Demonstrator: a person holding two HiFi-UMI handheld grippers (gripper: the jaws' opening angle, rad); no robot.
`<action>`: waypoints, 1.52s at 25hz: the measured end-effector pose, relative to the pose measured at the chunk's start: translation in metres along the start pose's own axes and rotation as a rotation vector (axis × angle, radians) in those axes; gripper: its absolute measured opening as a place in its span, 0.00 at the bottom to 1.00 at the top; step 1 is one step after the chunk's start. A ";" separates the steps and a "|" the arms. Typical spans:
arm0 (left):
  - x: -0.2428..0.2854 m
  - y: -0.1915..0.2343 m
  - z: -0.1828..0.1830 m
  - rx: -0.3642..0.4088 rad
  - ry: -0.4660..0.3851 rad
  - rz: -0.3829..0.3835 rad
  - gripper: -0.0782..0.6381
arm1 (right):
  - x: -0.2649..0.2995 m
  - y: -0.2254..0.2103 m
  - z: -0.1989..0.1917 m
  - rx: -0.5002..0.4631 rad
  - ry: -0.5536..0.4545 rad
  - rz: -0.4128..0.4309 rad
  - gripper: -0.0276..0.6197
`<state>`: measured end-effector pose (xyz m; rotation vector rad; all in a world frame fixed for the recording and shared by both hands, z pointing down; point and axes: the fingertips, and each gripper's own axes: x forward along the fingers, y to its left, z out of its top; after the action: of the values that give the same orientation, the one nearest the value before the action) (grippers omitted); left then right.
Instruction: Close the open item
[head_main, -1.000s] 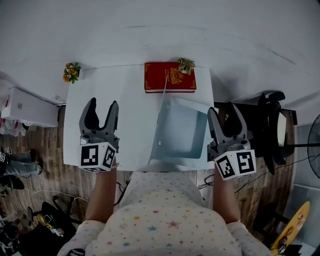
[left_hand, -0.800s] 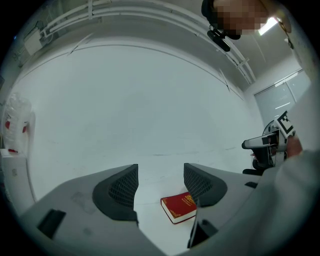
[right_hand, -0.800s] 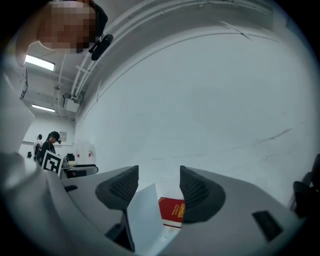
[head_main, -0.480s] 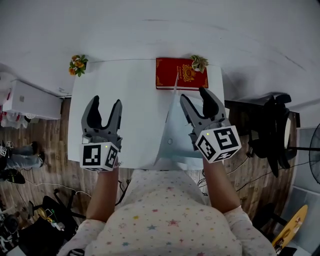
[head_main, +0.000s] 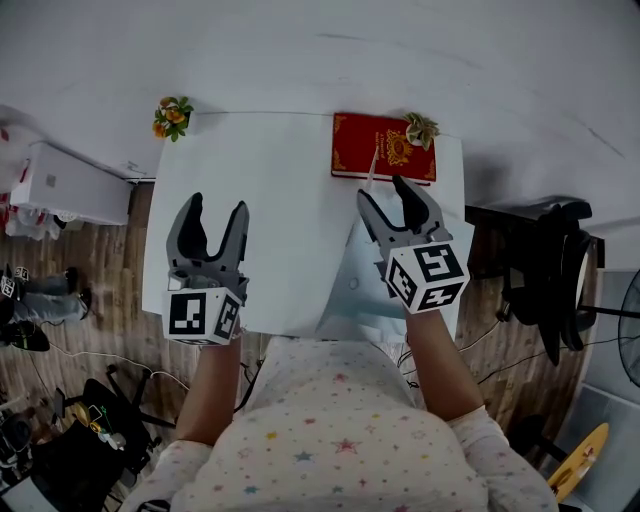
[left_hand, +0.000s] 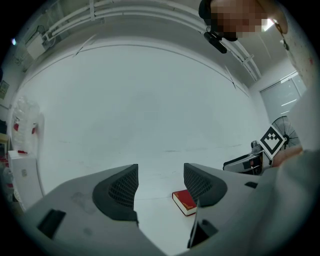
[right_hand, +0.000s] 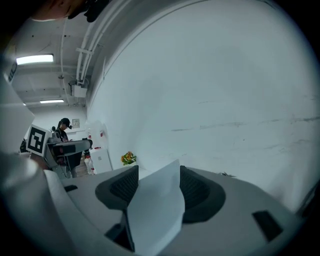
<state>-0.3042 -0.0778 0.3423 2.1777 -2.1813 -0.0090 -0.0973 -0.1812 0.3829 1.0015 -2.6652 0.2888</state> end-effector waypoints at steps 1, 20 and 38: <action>0.001 0.000 -0.001 -0.002 0.001 -0.002 0.48 | 0.000 -0.001 -0.003 0.004 0.011 -0.002 0.44; 0.007 -0.018 -0.005 -0.015 -0.004 -0.053 0.48 | -0.016 -0.012 -0.011 0.005 0.087 -0.039 0.48; 0.043 -0.097 -0.015 0.000 0.011 -0.239 0.48 | -0.101 -0.096 -0.061 0.085 0.206 -0.151 0.27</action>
<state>-0.2066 -0.1204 0.3542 2.4164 -1.9017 -0.0078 0.0506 -0.1733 0.4159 1.1261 -2.3968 0.4493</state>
